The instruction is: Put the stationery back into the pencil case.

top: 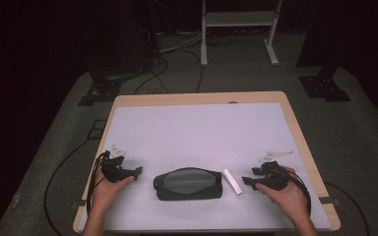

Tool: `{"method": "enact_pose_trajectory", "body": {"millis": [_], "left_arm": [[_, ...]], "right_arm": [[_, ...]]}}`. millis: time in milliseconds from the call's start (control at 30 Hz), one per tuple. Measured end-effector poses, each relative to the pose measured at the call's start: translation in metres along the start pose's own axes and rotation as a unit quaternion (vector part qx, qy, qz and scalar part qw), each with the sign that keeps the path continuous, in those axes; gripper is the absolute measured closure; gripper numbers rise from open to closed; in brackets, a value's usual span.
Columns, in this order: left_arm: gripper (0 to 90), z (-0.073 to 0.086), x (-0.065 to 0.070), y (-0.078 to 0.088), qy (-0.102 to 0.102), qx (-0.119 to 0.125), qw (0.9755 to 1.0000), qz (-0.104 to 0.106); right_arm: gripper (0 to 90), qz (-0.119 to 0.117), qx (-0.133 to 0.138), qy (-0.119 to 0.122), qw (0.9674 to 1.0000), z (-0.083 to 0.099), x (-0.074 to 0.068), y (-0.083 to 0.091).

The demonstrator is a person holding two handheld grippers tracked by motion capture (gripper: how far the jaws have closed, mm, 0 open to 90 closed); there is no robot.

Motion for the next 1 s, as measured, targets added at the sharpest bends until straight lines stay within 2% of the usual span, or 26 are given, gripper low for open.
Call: {"method": "enact_pose_trajectory", "body": {"millis": [100,267,733,1000], "left_arm": [[1.6,0.000,0.000,0.000,0.000,0.000,1.0000,0.000],[1.6,0.000,0.000,0.000,0.000,0.001,1.0000,0.000],[1.6,0.000,0.000,0.000,0.000,0.001,1.0000,-0.001],[1.6,0.000,0.000,0.000,0.000,0.001,1.0000,0.000]], "right_arm": [[42.0,0.000,-0.003,0.009,1.0000,-0.001,-0.004,-0.003],[42.1,-0.002,-0.006,0.010,0.9999,-0.003,-0.008,-0.003],[42.3,-0.024,-0.016,0.037,0.9989,-0.008,-0.032,-0.010],[46.7,-0.014,-0.038,0.048,0.9980,-0.006,-0.040,-0.019]]}}
Point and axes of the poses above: each handheld gripper's, and its own axes: y roughly backward along the jaws, z roughly out of its underside, x roughly to its right, the point moved 3 cm from there along -y, roughly forward along the jaws, and after that the axes turned 8 degrees about -y, right-handed, at the moved point
